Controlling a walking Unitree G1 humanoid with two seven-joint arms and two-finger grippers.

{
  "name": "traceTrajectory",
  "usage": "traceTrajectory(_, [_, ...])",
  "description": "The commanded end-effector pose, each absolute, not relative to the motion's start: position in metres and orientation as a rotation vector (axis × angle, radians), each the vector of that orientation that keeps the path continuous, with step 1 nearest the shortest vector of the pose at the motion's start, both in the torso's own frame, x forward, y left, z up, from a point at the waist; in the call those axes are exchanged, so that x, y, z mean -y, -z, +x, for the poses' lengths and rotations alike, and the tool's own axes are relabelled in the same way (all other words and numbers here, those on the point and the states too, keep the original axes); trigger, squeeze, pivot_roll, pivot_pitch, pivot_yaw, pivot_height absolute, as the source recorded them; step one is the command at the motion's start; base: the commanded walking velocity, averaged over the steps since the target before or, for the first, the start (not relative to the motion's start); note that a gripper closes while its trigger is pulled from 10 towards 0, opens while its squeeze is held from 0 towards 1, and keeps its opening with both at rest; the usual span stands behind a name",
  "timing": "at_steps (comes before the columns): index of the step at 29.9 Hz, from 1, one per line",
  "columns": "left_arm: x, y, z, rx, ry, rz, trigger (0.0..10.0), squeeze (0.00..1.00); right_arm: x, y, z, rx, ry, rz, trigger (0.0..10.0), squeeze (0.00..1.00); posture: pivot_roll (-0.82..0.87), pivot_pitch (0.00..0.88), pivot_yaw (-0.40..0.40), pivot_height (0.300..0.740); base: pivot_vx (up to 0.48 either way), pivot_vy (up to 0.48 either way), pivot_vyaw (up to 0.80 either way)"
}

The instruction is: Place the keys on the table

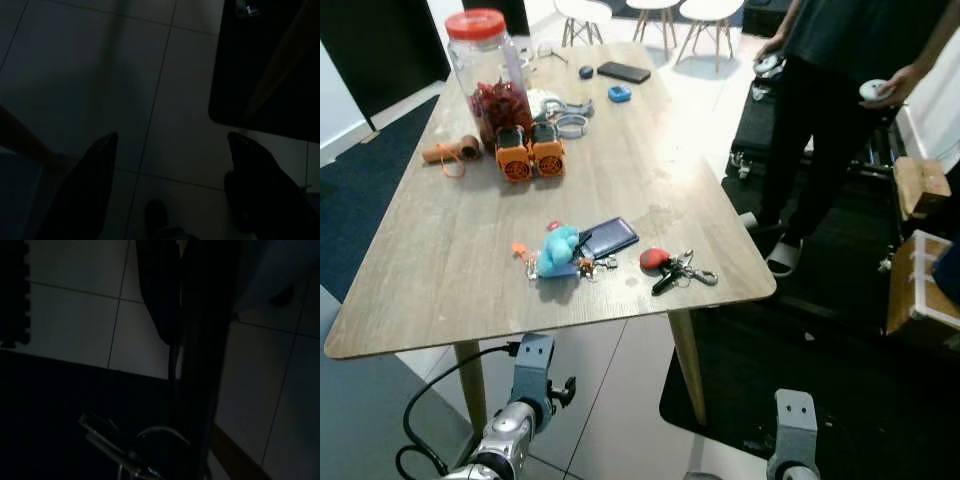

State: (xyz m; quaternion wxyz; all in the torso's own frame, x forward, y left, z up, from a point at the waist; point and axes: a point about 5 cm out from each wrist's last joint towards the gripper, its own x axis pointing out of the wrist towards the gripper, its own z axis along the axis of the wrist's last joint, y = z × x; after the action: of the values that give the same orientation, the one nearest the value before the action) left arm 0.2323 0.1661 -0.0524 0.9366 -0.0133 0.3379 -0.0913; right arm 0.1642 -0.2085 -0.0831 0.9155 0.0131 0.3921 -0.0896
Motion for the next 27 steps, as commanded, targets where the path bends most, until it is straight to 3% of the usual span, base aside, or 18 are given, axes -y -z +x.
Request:
traceTrajectory(1, [-0.166,0.039,0.249,-0.604,0.193,-0.003,10.0,0.0,0.205,0.086,0.161,-0.826,0.183,0.04,10.0,0.0,0.0,0.043,0.024,0.74,0.0,0.0,0.0])
traceTrajectory(7, [-0.167,0.039,0.249,-0.608,0.19,0.002,10.0,0.0,0.208,0.088,0.155,-0.848,0.2,0.037,10.0,0.0,0.0,0.042,0.024,0.74,0.0,0.0,0.0])
traceTrajectory(16, [-0.169,0.04,0.247,-0.611,0.18,0.006,10.0,0.0,0.246,0.097,0.107,-0.974,0.333,-0.029,10.0,0.0,0.01,0.038,0.02,0.74,0.0,0.0,0.0])
traceTrajectory(20, [-0.171,0.041,0.245,-0.613,0.178,0.011,10.0,0.0,0.304,0.082,0.077,-0.962,0.568,-0.096,10.0,0.0,0.0,0.04,0.024,0.74,0.0,0.0,0.0])
traceTrajectory(22, [-0.171,0.041,0.245,-0.613,0.178,0.011,10.0,0.0,0.304,0.082,0.077,-0.962,0.568,-0.096,10.0,0.0,0.0,0.04,0.024,0.74,0.0,0.0,0.0])
traceTrajectory(24, [-0.172,0.041,0.245,-0.614,0.178,0.013,10.0,0.0,0.339,0.064,0.074,-0.873,0.742,-0.119,10.0,0.0,0.0,0.04,0.024,0.74,0.0,0.0,0.0])
traceTrajectory(25, [-0.172,0.041,0.245,-0.614,0.178,0.013,10.0,0.0,0.339,0.064,0.074,-0.873,0.742,-0.119,10.0,0.0,0.0,0.04,0.024,0.74,0.0,0.0,0.0])
traceTrajectory(27, [-0.173,0.041,0.245,-0.614,0.178,0.013,10.0,0.0,0.395,0.02,0.078,-0.63,1.031,-0.144,10.0,0.0,0.0,0.043,0.028,0.74,0.0,0.0,0.0])
